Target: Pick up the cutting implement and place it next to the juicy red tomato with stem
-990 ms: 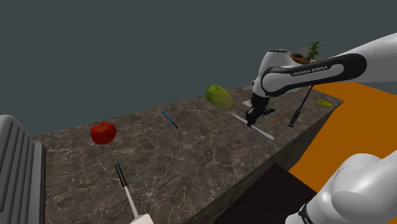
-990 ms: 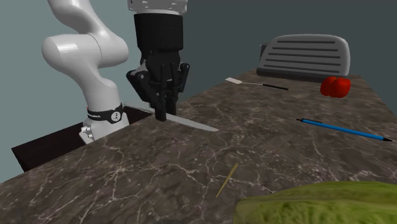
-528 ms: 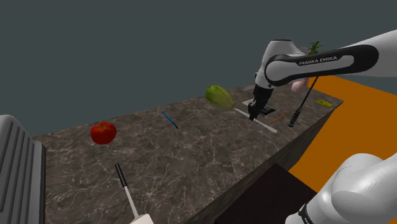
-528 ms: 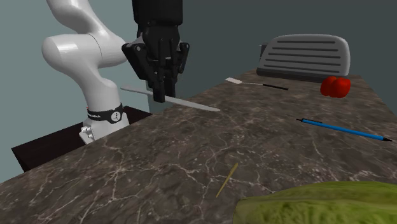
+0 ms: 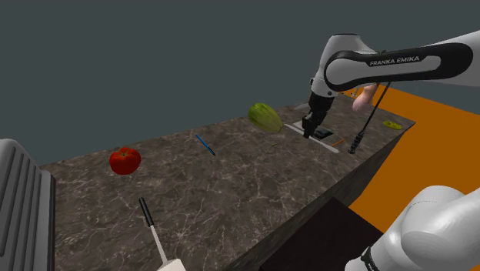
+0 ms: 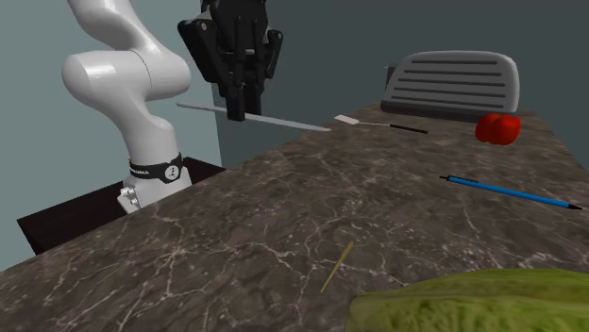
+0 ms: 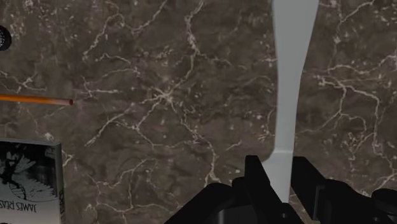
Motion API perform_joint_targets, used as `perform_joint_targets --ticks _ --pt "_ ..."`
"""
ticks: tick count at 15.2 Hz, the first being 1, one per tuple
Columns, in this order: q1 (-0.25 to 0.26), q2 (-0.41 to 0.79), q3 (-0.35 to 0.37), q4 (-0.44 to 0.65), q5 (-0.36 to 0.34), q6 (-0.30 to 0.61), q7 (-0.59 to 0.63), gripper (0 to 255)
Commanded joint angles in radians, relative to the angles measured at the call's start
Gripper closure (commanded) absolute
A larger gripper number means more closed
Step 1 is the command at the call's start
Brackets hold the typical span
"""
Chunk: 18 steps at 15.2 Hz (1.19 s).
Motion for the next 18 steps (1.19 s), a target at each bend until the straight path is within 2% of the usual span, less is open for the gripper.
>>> perform_joint_targets --ticks 1,9,18 --pt "0.018 0.007 0.029 0.007 0.015 -0.002 0.038 255" --pt "0.103 0.084 0.166 0.069 0.081 0.006 0.224 255" --pt "0.187 0.241 0.304 0.225 0.116 0.006 0.427 255"
